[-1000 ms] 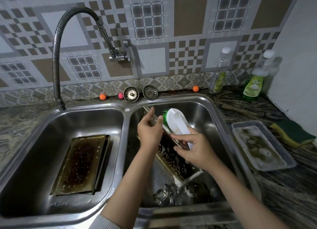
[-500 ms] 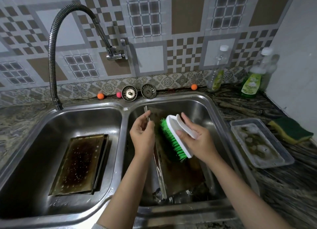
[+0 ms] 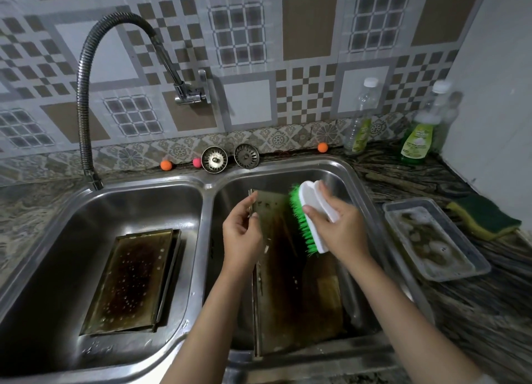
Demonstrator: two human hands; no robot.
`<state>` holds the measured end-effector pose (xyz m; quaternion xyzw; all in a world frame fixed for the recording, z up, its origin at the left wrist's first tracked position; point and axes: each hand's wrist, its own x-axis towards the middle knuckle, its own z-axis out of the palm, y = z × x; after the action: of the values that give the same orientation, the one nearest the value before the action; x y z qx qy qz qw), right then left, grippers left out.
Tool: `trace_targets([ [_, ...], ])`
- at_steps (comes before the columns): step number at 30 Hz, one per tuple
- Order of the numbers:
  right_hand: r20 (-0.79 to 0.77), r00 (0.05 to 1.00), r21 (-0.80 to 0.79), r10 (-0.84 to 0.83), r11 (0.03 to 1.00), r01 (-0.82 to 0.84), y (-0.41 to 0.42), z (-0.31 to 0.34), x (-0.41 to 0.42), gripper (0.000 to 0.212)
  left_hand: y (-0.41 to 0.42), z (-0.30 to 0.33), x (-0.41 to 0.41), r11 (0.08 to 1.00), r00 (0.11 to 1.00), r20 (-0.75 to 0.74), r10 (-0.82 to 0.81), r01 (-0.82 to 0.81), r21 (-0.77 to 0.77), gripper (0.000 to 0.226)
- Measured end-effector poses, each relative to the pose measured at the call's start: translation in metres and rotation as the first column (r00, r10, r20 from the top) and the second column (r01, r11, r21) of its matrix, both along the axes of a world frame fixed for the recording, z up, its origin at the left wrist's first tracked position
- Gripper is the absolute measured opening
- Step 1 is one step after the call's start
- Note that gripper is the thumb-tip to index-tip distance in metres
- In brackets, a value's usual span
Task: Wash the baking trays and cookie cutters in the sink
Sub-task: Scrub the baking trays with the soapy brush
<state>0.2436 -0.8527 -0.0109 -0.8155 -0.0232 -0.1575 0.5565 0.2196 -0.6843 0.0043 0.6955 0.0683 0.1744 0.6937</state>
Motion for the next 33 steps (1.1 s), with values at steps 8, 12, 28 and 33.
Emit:
trace_targets([
  [8, 0.146, 0.985, -0.041, 0.094, 0.995, -0.089, 0.044, 0.001, -0.025, 0.052, 0.005, 0.005, 0.003, 0.994, 0.994, 0.024, 0.104, -0.103, -0.029, 0.044],
  [12, 0.024, 0.994, 0.006, -0.104, 0.995, 0.104, 0.018, 0.005, 0.005, 0.052, 0.007, 0.013, -0.004, 0.991, 0.989, 0.072, 0.132, -0.132, -0.008, 0.042],
  [28, 0.170, 0.966, -0.092, 0.193, 0.979, -0.180, 0.035, -0.001, -0.042, 0.055, 0.017, 0.032, 0.002, 0.954, 0.969, 0.046, 0.243, -0.230, -0.195, 0.040],
  [33, 0.148, 0.975, -0.030, -0.166, 0.985, 0.173, 0.011, 0.002, 0.006, 0.050, 0.014, 0.029, 0.002, 0.981, 0.987, 0.038, 0.154, -0.148, -0.129, 0.043],
])
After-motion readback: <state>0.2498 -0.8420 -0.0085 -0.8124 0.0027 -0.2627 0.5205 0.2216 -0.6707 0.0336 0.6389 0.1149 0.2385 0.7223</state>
